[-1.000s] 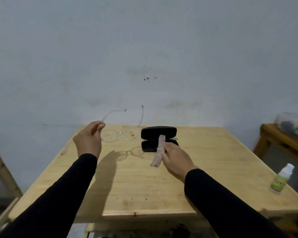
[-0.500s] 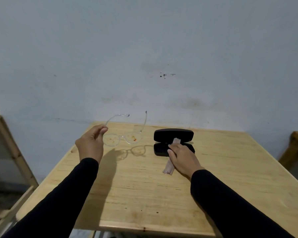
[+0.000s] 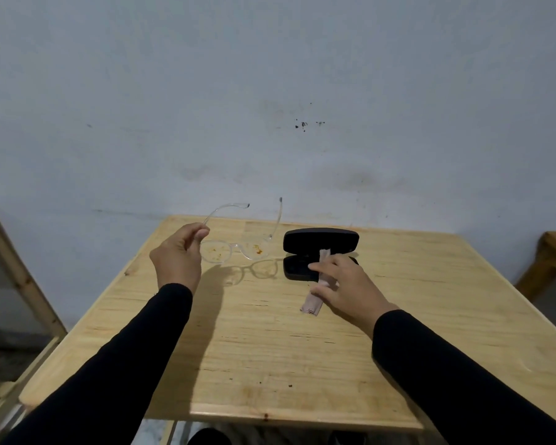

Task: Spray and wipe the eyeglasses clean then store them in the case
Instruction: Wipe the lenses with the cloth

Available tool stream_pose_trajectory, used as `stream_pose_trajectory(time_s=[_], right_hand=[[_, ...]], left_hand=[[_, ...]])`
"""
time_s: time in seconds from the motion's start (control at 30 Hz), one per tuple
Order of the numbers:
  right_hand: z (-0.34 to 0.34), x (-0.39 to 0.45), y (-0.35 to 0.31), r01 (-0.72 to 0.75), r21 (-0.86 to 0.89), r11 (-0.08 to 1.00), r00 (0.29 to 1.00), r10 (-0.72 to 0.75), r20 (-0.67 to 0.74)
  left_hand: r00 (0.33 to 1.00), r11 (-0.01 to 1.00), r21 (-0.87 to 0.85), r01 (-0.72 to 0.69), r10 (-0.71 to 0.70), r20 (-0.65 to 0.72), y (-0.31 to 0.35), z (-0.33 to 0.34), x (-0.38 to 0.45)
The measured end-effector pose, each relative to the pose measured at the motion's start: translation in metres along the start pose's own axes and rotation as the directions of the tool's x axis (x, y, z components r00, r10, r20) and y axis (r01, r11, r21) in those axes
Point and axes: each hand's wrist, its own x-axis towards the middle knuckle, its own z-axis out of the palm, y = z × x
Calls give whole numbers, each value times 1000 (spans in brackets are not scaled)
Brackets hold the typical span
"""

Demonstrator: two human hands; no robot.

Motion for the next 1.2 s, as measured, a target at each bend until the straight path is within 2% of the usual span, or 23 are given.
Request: stream_pose_trajectory(time_s=[0.13,0.23,0.4,0.47,0.53,0.63,0.7,0.83,0.9,1.03,1.13,1.2], right_hand=[[8,-5,2,8,-20,1000,998,-7,64],[13,-4,1,8,-46,999,998,-5,55],[14,-3,-9,-69,27,997,997,70,-22],[10,-6,-17,-125,141,982,984,141,-111],[6,-12,-26,-209,416,885,944,294,-152],[5,-25,-34,-251,770,586,894,446,-48],[4,-33,-40,-229,879,419,882,471,6],[1,-40,-46,-204,962,181,847,525,80],[3,-39,-47,-195,966,169,817,573,65],[9,-35,-54,-173,960,223,731,681,-27],[12,-36,-59,-159,949,273,700,709,-87],[14,-37,-61,-151,946,287,706,701,-100]], left_hand=[[1000,1000,-22,4,-4,23,0,7,-6],[1000,1000,-27,0,1,26,3,8,-10],[1000,996,-88,14,-12,23,4,10,-17],[1000,993,-113,12,-10,23,4,14,-21],[999,991,-132,4,0,32,6,18,-27],[998,990,-143,-7,16,59,8,27,-38],[997,988,-155,-14,26,76,9,34,-45],[991,986,-161,-28,49,124,10,45,-58],[987,982,-179,-53,79,142,12,48,-64],[972,970,-204,-136,170,162,16,54,-74],[965,965,-209,-160,198,175,18,55,-77],[963,964,-207,-165,202,176,17,54,-76]])
